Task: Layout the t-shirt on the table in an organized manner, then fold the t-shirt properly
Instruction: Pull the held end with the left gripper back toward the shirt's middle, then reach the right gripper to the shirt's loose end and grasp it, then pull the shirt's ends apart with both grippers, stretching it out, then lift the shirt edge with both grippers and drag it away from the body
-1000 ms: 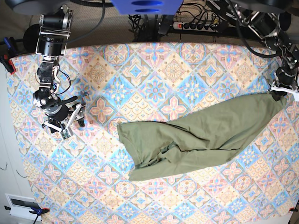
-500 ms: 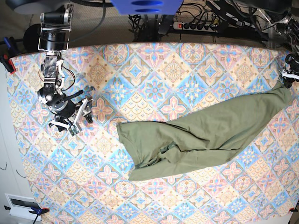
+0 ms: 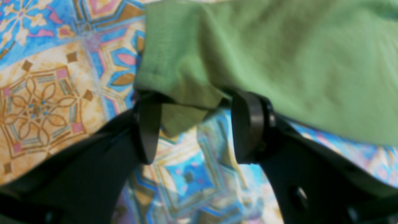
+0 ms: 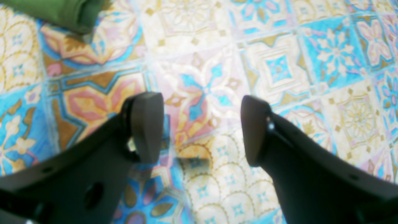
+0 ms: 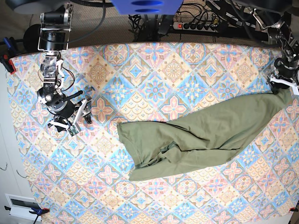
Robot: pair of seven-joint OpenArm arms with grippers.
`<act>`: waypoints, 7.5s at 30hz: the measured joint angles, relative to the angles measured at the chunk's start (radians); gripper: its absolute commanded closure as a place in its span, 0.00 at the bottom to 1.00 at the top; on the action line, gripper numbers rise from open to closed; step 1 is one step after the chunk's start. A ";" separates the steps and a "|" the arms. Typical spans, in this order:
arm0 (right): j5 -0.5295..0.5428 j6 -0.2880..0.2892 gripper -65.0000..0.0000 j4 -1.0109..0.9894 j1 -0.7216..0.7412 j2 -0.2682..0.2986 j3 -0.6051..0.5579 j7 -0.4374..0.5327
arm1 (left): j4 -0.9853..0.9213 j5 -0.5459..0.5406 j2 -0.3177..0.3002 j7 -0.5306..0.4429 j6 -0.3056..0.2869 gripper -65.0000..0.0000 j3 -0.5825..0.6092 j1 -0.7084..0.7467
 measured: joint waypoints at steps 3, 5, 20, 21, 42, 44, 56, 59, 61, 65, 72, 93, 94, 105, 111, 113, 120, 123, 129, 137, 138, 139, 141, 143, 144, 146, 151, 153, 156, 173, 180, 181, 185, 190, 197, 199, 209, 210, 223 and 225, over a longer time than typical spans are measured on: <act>0.000 0.000 0.42 0.000 -0.001 -0.001 0.000 0.000 | -0.057 0.001 -0.003 -0.019 0.006 0.49 -0.009 -0.012; 0.001 0.000 0.42 0.000 -0.001 0.000 0.000 0.000 | -0.060 0.001 -0.004 -0.014 0.007 0.49 -0.009 -0.015; -0.001 0.000 0.42 0.001 0.002 0.002 0.003 0.000 | 0.011 -0.090 0.051 0.013 -0.012 1.00 0.159 -0.018; -0.001 -0.001 0.42 0.001 0.002 0.002 0.004 0.000 | 0.059 -0.113 0.055 0.068 -0.039 1.00 0.169 0.005; -0.002 0.090 0.42 -0.018 0.016 -0.032 -0.022 -0.088 | 0.546 -1.026 0.073 0.679 -0.224 1.00 -0.194 0.240; 0.003 0.108 0.42 -0.043 0.036 -0.045 -0.069 -0.117 | 0.528 -1.000 0.060 0.697 -0.224 1.00 -0.220 0.246; 0.199 0.102 0.42 -0.156 0.183 -0.079 -0.173 -0.152 | 0.531 -0.999 0.033 0.681 -0.225 1.00 -0.228 0.283; 0.251 0.089 0.42 -0.223 0.204 -0.070 -0.169 -0.156 | 0.531 -0.970 0.026 0.678 -0.225 1.00 -0.228 0.282; 0.286 0.092 0.42 -0.246 0.207 -0.070 -0.167 -0.146 | 0.531 -0.949 0.025 0.675 -0.225 1.00 -0.228 0.277; 0.291 0.094 0.42 -0.291 0.224 -0.079 -0.172 -0.157 | 0.531 -0.943 0.025 0.674 -0.225 1.00 -0.228 0.274; 0.291 0.093 0.42 -0.289 0.240 -0.114 -0.167 -0.148 | 0.531 -0.938 0.025 0.674 -0.225 1.00 -0.228 0.274; 0.293 0.097 0.97 -0.285 0.299 -0.168 -0.108 -0.220 | 0.536 -0.936 0.026 0.666 -0.225 1.00 -0.225 0.271; 0.303 0.093 0.97 -0.261 0.298 -0.166 -0.081 -0.221 | 0.536 -0.934 0.027 0.669 -0.225 1.00 -0.223 0.260; 0.338 0.104 0.97 -0.050 0.261 -0.103 0.097 -0.365 | 0.566 -0.890 0.030 0.666 -0.221 1.00 -0.122 0.197; 0.528 0.094 0.97 0.046 0.265 0.036 0.346 -0.523 | 0.743 -0.861 0.027 0.680 -0.225 1.00 0.016 0.168; 0.584 0.094 0.97 0.046 0.265 0.071 0.389 -0.532 | 0.796 -0.866 0.031 0.684 -0.227 1.00 0.042 0.148; 0.605 0.094 0.97 -0.057 0.296 0.161 0.425 -0.513 | 0.606 -0.801 0.028 0.658 -0.228 1.00 0.036 0.049; 0.490 0.098 0.97 -0.175 0.359 0.152 0.324 -0.494 | 0.436 -0.703 0.031 0.594 -0.228 1.00 0.037 -0.025; 0.185 0.094 0.97 -0.325 0.463 0.069 0.207 -0.323 | 0.259 -0.511 0.061 0.576 -0.222 1.00 0.041 -0.080; 0.114 0.094 0.68 -0.303 0.361 0.016 0.264 -0.307 | 0.270 -0.496 0.055 0.504 -0.221 1.00 0.121 -0.023; 0.114 0.094 0.62 -0.281 0.330 0.015 0.270 -0.319 | 0.269 -0.496 0.056 0.499 -0.221 1.00 0.137 -0.018; 0.107 0.094 0.56 -0.248 0.292 0.012 0.272 -0.338 | 0.269 -0.492 0.055 0.489 -0.221 1.00 0.151 -0.013; 0.105 0.093 0.50 -0.166 0.220 0.011 0.278 -0.361 | 0.269 -0.493 0.053 0.475 -0.221 1.00 0.175 -0.016; 0.144 0.100 0.47 -0.078 0.158 0.013 0.300 -0.394 | 0.269 -0.496 0.053 0.471 -0.221 1.00 0.189 -0.026; 0.161 0.095 0.47 -0.031 0.129 0.011 0.312 -0.401 | 0.269 -0.497 0.052 0.466 -0.222 1.00 0.192 -0.026; 0.225 0.097 0.49 0.004 0.090 0.018 0.332 -0.399 | 0.270 -0.496 0.053 0.465 -0.220 1.00 0.196 -0.026; 0.322 0.094 0.49 -0.074 0.066 0.016 0.357 -0.411 | 0.270 -0.496 0.053 0.468 -0.221 1.00 0.196 -0.028; 0.361 0.094 0.49 -0.110 0.070 0.016 0.357 -0.407 | 0.270 -0.496 0.053 0.468 -0.221 1.00 0.196 -0.028; 0.410 0.094 0.49 -0.159 0.071 0.012 0.357 -0.394 | 0.270 -0.496 0.053 0.468 -0.221 1.00 0.196 -0.027; 0.517 0.093 0.49 -0.256 0.074 -0.027 0.348 -0.327 | 0.270 -0.496 0.053 0.468 -0.221 1.00 0.196 -0.027; 0.590 0.093 0.49 -0.256 0.074 -0.028 0.348 -0.321 | 0.270 -0.496 0.053 0.468 -0.221 1.00 0.196 -0.027; 0.588 0.093 0.49 -0.256 0.078 -0.028 0.348 -0.322 | 0.270 -0.496 0.053 0.468 -0.221 1.00 0.196 -0.027; 0.588 0.090 0.49 -0.262 0.114 -0.029 0.348 -0.322 | 0.270 -0.496 0.053 0.468 -0.221 1.00 0.196 -0.027; 0.590 0.090 0.57 -0.261 0.112 -0.029 0.348 -0.321 | 0.270 -0.496 0.053 0.468 -0.221 1.00 0.196 -0.027; 0.614 0.091 0.63 -0.261 0.160 -0.034 0.352 -0.311 | 0.269 -0.496 0.053 0.468 -0.221 1.00 0.196 -0.027; 0.649 0.088 0.58 -0.261 0.156 -0.032 0.355 -0.338 | 0.269 -0.496 0.053 0.468 -0.221 1.00 0.196 -0.027; 0.769 0.086 0.51 -0.263 0.145 -0.031 0.356 -0.375 | 0.269 -0.496 0.053 0.468 -0.221 1.00 0.196 -0.027; 0.769 0.086 0.51 -0.263 0.142 -0.031 0.357 -0.381 | 0.269 -0.496 0.053 0.468 -0.221 1.00 0.196 -0.027; 0.767 0.083 0.60 -0.432 0.145 -0.031 0.353 -0.368 | 0.269 -0.496 0.053 0.468 -0.221 1.00 0.196 -0.026; 0.770 0.084 0.76 -0.431 0.150 -0.031 0.353 -0.365 | 0.269 -0.496 0.053 0.468 -0.221 1.00 0.196 -0.026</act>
